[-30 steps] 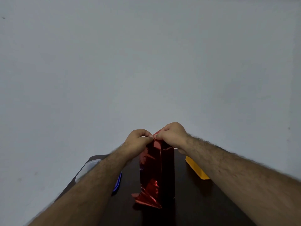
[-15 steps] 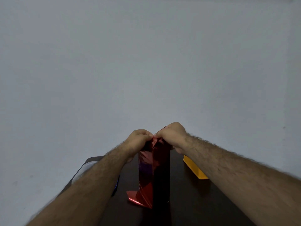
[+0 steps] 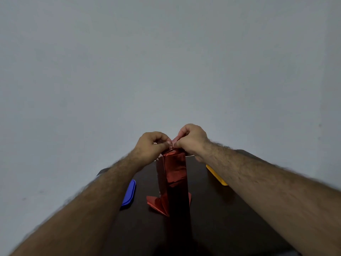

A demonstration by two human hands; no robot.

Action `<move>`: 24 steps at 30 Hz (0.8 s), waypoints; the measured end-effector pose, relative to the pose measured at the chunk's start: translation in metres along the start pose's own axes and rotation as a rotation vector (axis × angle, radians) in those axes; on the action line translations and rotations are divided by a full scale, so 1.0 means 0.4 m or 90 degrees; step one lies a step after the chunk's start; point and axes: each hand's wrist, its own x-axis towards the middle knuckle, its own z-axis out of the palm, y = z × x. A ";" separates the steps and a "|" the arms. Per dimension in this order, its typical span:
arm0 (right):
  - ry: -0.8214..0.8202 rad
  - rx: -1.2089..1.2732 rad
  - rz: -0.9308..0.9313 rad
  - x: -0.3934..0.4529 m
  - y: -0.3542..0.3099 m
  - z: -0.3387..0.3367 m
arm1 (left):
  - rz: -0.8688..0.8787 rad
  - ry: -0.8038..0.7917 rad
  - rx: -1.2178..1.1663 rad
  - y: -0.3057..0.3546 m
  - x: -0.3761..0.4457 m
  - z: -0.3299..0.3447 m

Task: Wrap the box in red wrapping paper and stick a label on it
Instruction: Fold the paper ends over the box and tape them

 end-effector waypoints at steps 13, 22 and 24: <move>-0.046 0.208 0.128 0.031 0.035 -0.005 | -0.089 -0.179 -0.093 -0.036 0.057 -0.042; -0.067 0.231 0.126 0.040 0.047 -0.015 | 0.095 -0.079 0.179 -0.016 0.049 -0.020; -0.069 0.236 0.142 0.036 0.043 -0.015 | 0.115 -0.087 0.185 -0.004 0.055 -0.014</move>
